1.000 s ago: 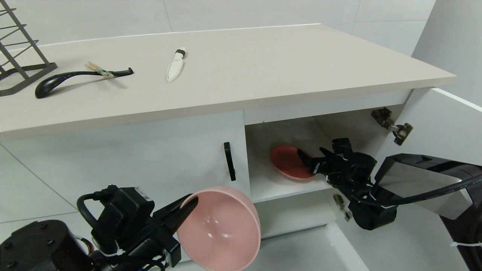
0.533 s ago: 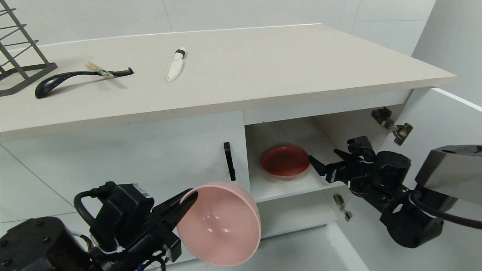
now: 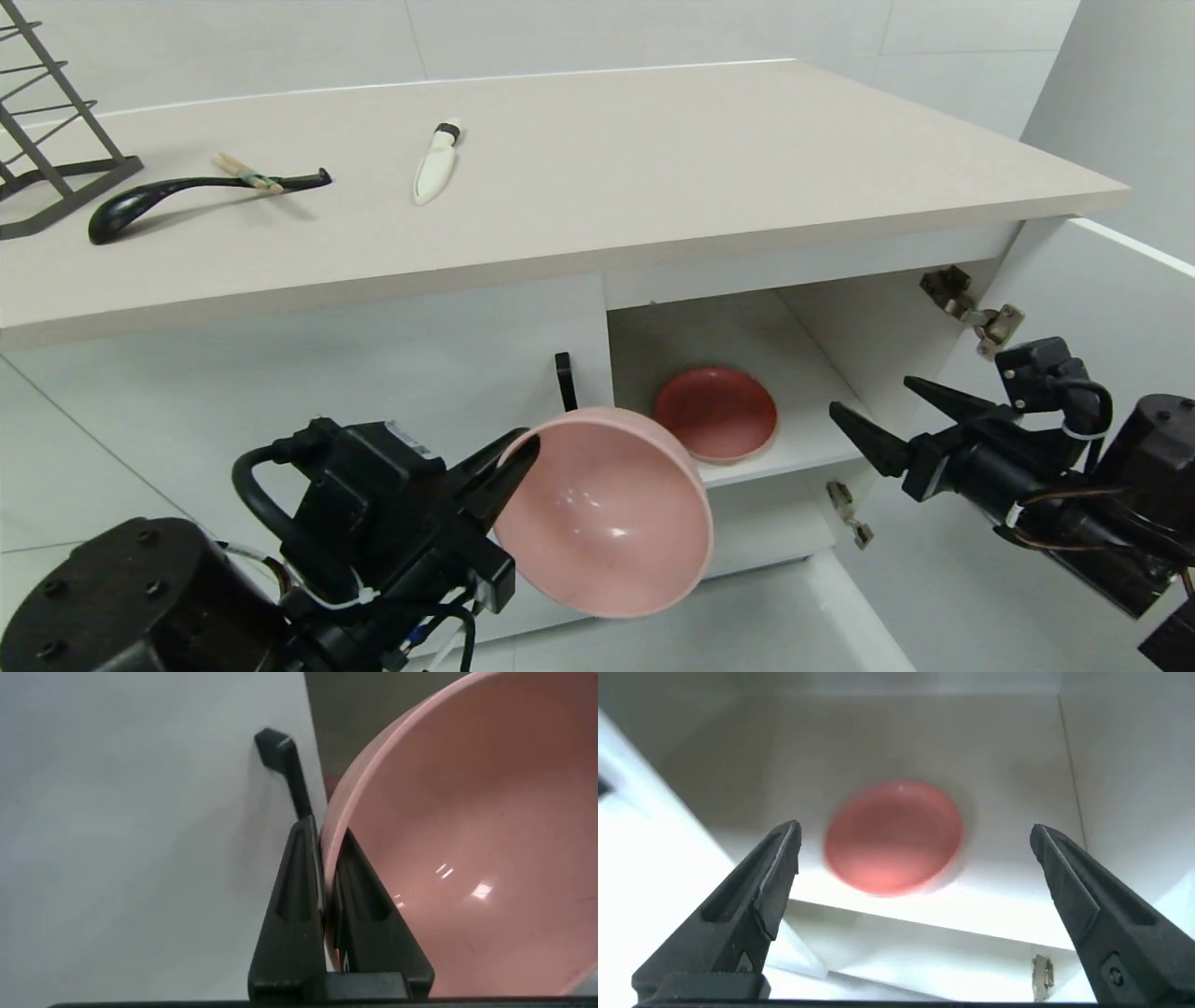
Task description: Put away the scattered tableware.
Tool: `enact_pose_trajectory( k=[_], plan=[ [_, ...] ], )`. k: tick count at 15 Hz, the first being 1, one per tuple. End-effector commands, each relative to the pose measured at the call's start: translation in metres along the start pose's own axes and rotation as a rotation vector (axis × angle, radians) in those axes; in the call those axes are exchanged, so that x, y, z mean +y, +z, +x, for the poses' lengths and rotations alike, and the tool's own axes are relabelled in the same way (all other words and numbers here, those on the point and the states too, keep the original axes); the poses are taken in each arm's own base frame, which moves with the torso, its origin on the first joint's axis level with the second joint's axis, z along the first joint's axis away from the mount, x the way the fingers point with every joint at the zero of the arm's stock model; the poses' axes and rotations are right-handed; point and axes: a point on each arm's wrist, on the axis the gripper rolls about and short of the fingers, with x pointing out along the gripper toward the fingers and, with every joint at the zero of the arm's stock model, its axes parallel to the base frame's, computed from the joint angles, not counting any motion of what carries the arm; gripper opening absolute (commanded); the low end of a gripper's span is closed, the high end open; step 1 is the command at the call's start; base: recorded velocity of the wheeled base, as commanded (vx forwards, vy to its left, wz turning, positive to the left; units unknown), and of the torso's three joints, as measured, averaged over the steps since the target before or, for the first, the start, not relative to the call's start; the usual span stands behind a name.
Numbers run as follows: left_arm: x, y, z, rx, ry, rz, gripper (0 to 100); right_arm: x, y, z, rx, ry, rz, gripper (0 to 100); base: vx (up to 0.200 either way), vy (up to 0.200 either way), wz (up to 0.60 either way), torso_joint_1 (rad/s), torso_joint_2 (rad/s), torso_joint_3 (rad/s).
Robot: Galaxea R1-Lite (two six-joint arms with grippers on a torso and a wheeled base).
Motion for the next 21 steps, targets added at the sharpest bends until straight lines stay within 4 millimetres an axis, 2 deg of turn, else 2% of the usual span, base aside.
enact_pose_trajectory(
  k=[1,4,5,8,14,18,21],
  plan=[
    [-0.021,0.007,0.018,-0.038,-0.034,0.002,0,0.002,0.012,-0.030,-0.029,-0.003,-0.001,100,0.000,0.000,0.00,0.000,0.00,0.000],
    [-0.035,-0.003,0.038,-0.013,-0.049,0.030,0,-0.002,0.008,-0.034,-0.005,-0.024,0.004,100,0.000,0.000,0.00,0.000,0.00,0.000],
    [-0.045,-0.011,0.050,0.009,-0.049,0.038,0,-0.002,0.010,-0.033,-0.014,-0.023,0.003,100,0.000,0.000,0.00,0.000,0.00,0.000],
    [-0.060,-0.012,0.079,-0.022,-0.010,0.027,0,-0.003,0.010,-0.032,-0.017,-0.025,-0.003,100,0.000,0.000,0.00,0.000,0.00,0.000],
    [-0.072,-0.024,0.103,-0.021,0.002,0.101,0,-0.003,0.023,-0.029,-0.078,-0.027,-0.017,100,0.000,0.000,0.00,0.000,0.00,0.000],
    [-0.084,-0.021,0.150,-0.094,0.129,0.091,0,-0.003,0.030,-0.031,-0.110,-0.026,-0.021,100,0.000,0.000,0.00,0.000,0.00,0.000],
    [-0.090,-0.026,0.160,-0.098,0.146,0.078,0,-0.002,0.033,-0.034,-0.123,-0.024,-0.022,100,0.000,0.000,0.00,0.000,0.00,0.000]
  ],
)
